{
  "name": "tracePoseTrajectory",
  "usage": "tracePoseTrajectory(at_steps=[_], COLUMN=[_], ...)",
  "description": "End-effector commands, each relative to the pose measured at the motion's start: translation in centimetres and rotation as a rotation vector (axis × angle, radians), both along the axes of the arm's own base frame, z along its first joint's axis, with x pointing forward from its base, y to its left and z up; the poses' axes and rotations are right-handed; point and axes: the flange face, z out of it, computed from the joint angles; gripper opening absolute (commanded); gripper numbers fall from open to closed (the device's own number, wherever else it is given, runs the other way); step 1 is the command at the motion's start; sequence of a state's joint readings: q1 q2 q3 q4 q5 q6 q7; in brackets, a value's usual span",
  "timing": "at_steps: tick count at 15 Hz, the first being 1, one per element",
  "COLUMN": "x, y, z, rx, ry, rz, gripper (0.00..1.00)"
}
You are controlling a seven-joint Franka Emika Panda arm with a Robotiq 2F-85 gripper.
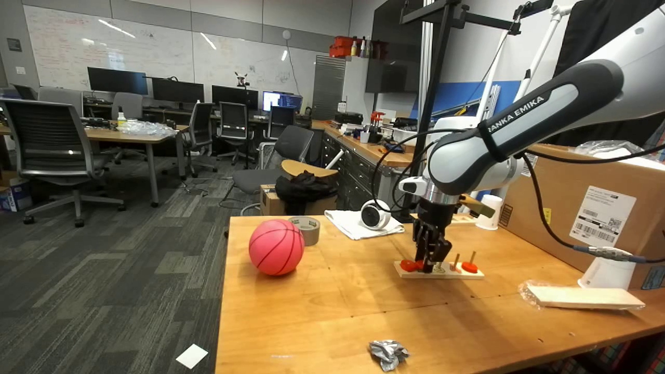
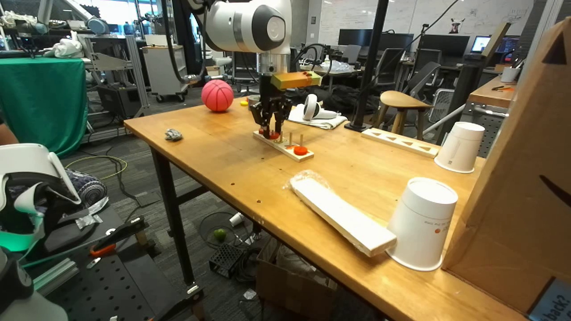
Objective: Move all the orange blocks one at a time to the first right position
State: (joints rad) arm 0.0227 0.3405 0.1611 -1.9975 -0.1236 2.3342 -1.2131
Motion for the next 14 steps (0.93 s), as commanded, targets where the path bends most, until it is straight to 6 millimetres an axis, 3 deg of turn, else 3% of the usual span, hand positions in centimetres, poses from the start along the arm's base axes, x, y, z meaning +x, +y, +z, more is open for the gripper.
tracePoseTrajectory(at_steps=[1,8,14], x=[0.6,1.3,0.6], y=[-0.6,-4.9,-8.9], z=[1.9,7.4,8.6], rx=[-0.017,-0.08,-0.152], ry=[-0.011,-0.076,-0.049], rz=[-0.013,-0.101,-0.221], gripper=[0.19,0.19,0.19])
